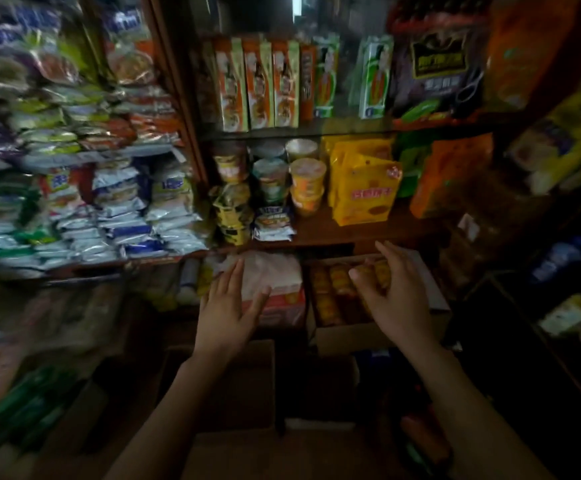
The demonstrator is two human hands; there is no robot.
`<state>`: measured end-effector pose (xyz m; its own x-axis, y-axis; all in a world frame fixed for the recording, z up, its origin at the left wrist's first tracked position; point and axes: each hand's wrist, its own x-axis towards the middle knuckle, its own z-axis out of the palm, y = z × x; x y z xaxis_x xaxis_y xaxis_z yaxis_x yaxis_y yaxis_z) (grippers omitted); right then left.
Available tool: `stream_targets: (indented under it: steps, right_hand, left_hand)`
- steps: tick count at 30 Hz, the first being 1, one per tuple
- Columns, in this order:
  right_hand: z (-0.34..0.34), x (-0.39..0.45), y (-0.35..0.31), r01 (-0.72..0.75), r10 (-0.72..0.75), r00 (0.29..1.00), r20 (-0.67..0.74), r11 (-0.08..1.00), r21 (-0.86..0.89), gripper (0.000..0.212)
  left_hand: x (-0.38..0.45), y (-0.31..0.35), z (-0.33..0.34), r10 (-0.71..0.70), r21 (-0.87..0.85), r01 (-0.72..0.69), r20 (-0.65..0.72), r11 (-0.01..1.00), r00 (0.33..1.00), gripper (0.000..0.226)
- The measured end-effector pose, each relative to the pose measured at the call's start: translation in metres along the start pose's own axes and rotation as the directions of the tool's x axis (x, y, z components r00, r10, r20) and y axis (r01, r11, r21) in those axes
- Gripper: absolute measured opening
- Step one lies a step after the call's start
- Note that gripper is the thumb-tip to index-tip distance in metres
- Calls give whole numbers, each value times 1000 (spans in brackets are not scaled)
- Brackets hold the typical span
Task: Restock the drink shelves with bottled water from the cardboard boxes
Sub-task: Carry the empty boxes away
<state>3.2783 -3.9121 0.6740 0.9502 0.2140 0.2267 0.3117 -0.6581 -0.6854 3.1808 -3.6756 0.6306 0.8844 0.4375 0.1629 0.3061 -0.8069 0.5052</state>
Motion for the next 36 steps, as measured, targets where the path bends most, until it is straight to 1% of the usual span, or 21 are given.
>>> stream_targets:
  steps: [2,4,7,9,12,15,16,19,22,23,26,28,29,31,33,35,36]
  right_hand:
    - [27,-6,7,-49,48,998,26,999,18,66]
    - [51,-14,18,-134,129,989,78,988,73,64]
    - [86,-21,42,-282,261,952,161,951,124,63]
    - [109,-23,62,-386,354,910,213,913,130,62]
    - [143,-19,100,-483,443,861,251,866,126,61]
    - [181,-16,151,-537,498,825,268,838,99,62]
    - [194,-15,171,-565,526,806,270,820,90,62]
    - [232,-15,233,-615,578,764,285,787,53,65]
    - [273,-23,295,-662,626,712,319,750,5,73]
    - [286,-28,316,-660,628,707,327,751,-17,74]
    - [325,-39,374,-628,611,722,324,775,-63,63]
    - [350,-45,409,-620,613,714,338,778,-102,61]
    - [362,-47,425,-598,609,715,342,787,-150,61]
    - [386,-50,451,-564,586,731,349,807,-175,62]
    - [413,-55,477,-582,576,735,358,807,-105,66]
    - [438,-61,504,-605,585,721,370,793,-75,71]
    - [449,-64,516,-625,603,702,380,777,-77,72]
  left_hand:
    - [1,-22,13,-52,-58,55,54,997,997,80]
    - [-2,-38,29,-92,-124,106,112,987,989,76]
    - [-5,-57,66,-134,-269,201,248,942,959,72]
    - [-7,-64,96,-183,-347,303,337,888,923,71]
    - [-4,-70,146,-269,-406,457,439,791,857,66]
    - [4,-81,210,-271,-438,547,547,714,792,73]
    - [7,-87,235,-274,-447,579,578,682,769,72]
    - [13,-99,305,-296,-442,651,636,617,712,55]
    - [7,-115,382,-351,-398,696,651,598,673,52]
    - [3,-123,407,-369,-372,701,650,608,664,57]
    - [-8,-144,480,-429,-271,710,641,650,637,68]
    - [-12,-161,521,-475,-211,718,623,663,622,76]
    - [-13,-170,538,-491,-186,717,613,672,619,78]
    - [-14,-189,571,-516,-154,697,565,701,644,81]
    - [-12,-205,596,-539,-145,682,505,717,674,80]
    - [-11,-221,616,-580,-173,697,437,696,688,76]
    - [-9,-229,625,-614,-195,720,405,666,677,74]
